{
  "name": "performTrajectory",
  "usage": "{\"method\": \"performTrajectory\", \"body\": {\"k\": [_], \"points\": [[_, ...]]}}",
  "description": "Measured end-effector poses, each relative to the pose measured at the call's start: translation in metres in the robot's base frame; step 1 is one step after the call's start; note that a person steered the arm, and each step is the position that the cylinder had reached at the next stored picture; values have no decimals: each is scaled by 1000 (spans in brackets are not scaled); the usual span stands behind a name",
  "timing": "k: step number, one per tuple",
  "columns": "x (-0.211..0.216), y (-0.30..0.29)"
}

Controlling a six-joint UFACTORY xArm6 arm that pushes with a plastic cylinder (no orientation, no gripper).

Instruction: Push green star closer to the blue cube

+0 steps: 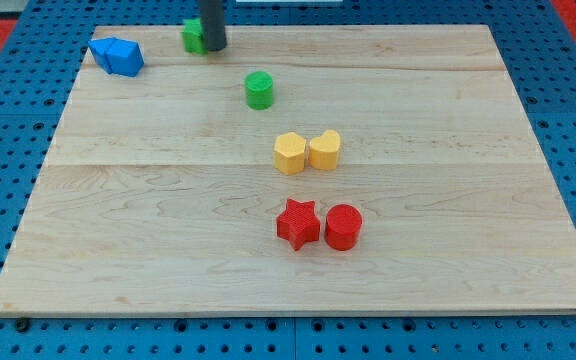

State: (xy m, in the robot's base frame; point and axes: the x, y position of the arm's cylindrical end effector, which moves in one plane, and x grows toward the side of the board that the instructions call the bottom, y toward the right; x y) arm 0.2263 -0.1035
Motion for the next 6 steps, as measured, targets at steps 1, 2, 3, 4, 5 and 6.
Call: {"method": "performTrajectory", "body": {"k": [1, 2, 3, 4, 5, 6], "points": [[-4, 68], [-33, 11], [-34, -49], [-33, -87], [-30, -63], [10, 41]]}}
